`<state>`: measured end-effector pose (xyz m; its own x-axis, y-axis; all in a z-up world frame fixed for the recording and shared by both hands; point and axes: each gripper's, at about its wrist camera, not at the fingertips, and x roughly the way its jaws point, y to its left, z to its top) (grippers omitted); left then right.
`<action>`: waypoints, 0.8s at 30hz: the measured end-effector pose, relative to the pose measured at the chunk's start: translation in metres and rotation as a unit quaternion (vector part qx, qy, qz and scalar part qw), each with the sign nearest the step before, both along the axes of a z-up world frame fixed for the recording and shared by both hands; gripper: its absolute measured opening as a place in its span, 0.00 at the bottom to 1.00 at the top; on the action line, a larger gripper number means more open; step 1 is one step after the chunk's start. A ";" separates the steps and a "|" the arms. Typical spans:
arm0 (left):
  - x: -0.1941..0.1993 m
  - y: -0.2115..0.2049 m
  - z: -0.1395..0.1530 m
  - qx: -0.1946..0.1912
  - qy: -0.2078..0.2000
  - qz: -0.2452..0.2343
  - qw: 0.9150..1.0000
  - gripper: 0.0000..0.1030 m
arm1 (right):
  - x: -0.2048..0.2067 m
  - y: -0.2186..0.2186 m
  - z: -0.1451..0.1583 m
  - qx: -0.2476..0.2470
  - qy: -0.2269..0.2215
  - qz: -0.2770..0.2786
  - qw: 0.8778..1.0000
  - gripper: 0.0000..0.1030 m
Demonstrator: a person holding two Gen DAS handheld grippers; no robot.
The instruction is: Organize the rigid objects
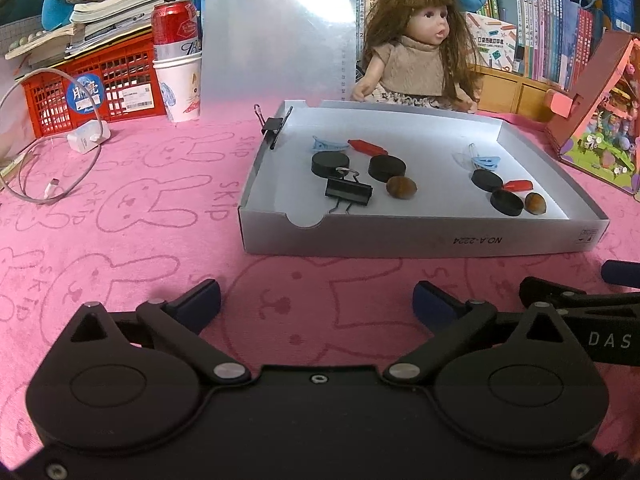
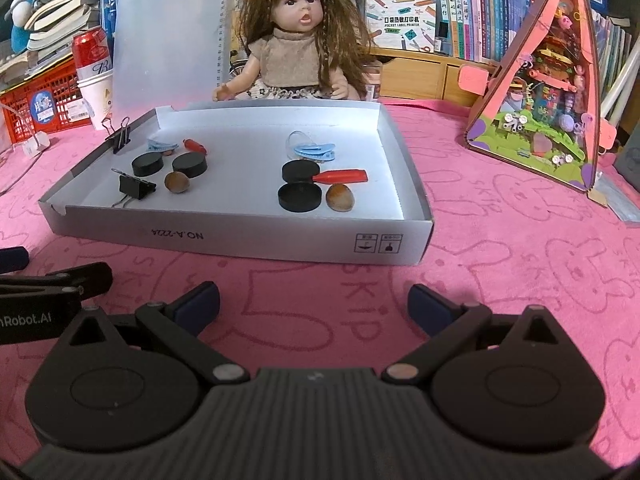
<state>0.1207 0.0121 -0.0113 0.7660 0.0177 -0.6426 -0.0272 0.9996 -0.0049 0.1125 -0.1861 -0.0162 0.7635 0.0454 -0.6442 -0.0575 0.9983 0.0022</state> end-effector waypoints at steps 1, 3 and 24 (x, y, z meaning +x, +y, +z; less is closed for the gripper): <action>0.000 0.000 0.000 0.000 0.000 0.000 1.000 0.99 | 0.000 0.000 0.000 -0.001 0.000 0.000 1.000 1.00; 0.000 0.000 0.000 0.001 0.000 0.000 1.000 0.99 | 0.000 0.000 0.000 -0.002 0.001 0.001 1.000 1.00; 0.001 -0.001 0.000 0.006 0.002 0.004 1.000 1.00 | 0.000 0.000 0.000 -0.002 0.001 0.001 1.000 1.00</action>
